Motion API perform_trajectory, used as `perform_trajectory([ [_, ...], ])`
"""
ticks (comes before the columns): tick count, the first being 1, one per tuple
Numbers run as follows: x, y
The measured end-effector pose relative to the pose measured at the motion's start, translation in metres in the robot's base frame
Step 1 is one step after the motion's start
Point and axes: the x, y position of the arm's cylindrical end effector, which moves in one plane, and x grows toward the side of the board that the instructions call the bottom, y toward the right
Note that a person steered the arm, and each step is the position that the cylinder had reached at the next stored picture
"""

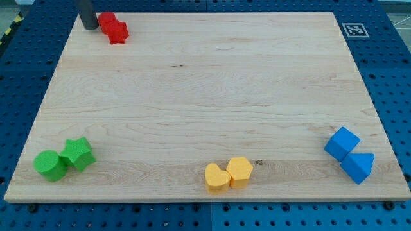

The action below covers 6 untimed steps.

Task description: Push the red circle along with red star a bit right

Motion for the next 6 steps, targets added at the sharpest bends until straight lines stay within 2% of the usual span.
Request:
perform_trajectory([
  [2, 0.033, 0.006],
  [3, 0.024, -0.001],
  [4, -0.014, -0.023],
  [6, -0.041, -0.031],
])
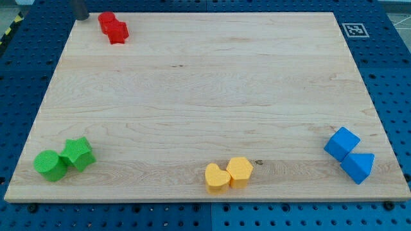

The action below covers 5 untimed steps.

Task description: Push the red circle along with red star a bit right

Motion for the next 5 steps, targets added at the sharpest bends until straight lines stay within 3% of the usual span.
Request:
perform_trajectory([
  [5, 0.029, 0.068],
])
